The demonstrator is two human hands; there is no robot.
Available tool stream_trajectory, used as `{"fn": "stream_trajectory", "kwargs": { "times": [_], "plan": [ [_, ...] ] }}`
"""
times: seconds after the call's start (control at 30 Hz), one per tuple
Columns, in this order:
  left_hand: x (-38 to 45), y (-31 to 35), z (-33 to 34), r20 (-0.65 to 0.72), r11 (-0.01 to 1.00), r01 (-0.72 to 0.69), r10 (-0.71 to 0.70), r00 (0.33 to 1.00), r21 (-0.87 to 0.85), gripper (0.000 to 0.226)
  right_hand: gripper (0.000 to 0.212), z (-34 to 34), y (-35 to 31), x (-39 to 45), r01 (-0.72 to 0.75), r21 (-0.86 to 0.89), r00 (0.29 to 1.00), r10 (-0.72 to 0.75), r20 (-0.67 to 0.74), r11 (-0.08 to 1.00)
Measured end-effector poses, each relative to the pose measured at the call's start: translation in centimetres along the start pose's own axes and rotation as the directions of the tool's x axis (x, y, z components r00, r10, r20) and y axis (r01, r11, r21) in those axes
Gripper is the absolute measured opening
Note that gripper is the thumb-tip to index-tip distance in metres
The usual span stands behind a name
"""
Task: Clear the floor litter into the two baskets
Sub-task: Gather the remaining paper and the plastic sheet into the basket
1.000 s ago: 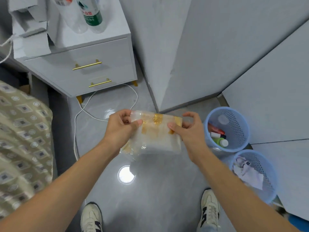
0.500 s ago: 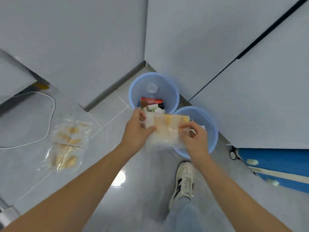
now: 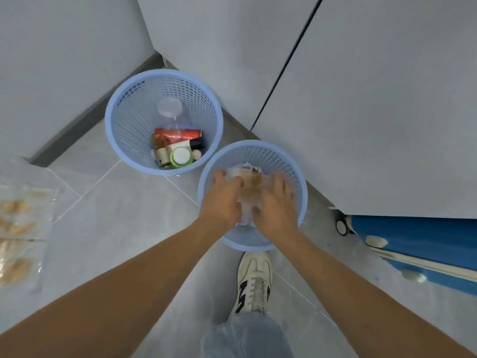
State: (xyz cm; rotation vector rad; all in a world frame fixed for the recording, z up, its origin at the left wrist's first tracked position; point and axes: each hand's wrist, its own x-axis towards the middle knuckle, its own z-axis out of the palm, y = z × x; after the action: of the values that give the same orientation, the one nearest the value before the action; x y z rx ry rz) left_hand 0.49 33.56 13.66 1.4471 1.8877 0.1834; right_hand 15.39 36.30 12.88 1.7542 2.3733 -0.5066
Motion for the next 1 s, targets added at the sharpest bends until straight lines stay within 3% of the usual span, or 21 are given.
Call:
{"fn": "stream_trajectory", "kwargs": {
  "times": [0.07, 0.13, 0.23, 0.37, 0.53, 0.63, 0.77, 0.9, 1.0],
  "plan": [
    [0.7, 0.2, 0.8, 0.042, 0.954, -0.041, 0.030, 0.999, 0.298, 0.048, 0.059, 0.7, -0.1, 0.2, 0.052, -0.106, 0.999, -0.053, -0.009, 0.993],
    [0.9, 0.0, 1.2, 0.060, 0.877, -0.071, 0.048, 0.997, 0.475, 0.047, 0.055, 1.4, -0.1, 0.5, 0.049, -0.082, 0.995, -0.041, 0.093, 0.995],
    [1.1, -0.6, 1.9, 0.154, 0.864, -0.121, 0.051, 0.987, 0.488, 0.056, 0.062, 2.6, 0.3, 1.2, -0.019, 0.040, 0.979, 0.010, 0.204, 0.999],
    [2.3, -0.9, 2.9, 0.285, 0.884, -0.090, -0.050, 0.957, 0.458, 0.073, 0.066, 4.4, 0.4, 2.7, -0.034, 0.062, 0.962, 0.016, 0.271, 0.998],
    [3.8, -1.1, 3.5, 0.369, 0.859, -0.090, -0.120, 0.922, 0.504, 0.086, 0.058, 5.2, 0.6, 3.7, -0.028, 0.091, 0.934, -0.006, 0.357, 0.995],
    [2.4, -0.3, 1.9, 0.356, 0.831, -0.149, -0.062, 0.932, 0.536, 0.082, 0.042, 3.1, 0.0, 2.3, -0.028, 0.112, 0.969, -0.001, 0.248, 0.993],
    [-1.6, 0.0, -1.6, 0.170, 0.855, -0.215, 0.151, 0.974, 0.472, 0.078, 0.040, -1.2, -2.3, -0.7, -0.008, 0.129, 1.000, 0.010, -0.014, 0.992],
    [-5.9, -0.5, -5.8, 0.018, 0.918, -0.262, 0.269, 0.963, 0.297, 0.087, 0.038, -5.5, -5.8, -3.0, 0.097, 0.110, 0.968, -0.068, -0.240, 0.989],
    [-9.1, -1.8, -9.7, -0.099, 0.941, -0.274, 0.298, 0.950, 0.200, 0.072, 0.041, -8.6, -10.0, -4.4, 0.158, 0.061, 0.934, -0.129, -0.334, 0.986]
  ]
}}
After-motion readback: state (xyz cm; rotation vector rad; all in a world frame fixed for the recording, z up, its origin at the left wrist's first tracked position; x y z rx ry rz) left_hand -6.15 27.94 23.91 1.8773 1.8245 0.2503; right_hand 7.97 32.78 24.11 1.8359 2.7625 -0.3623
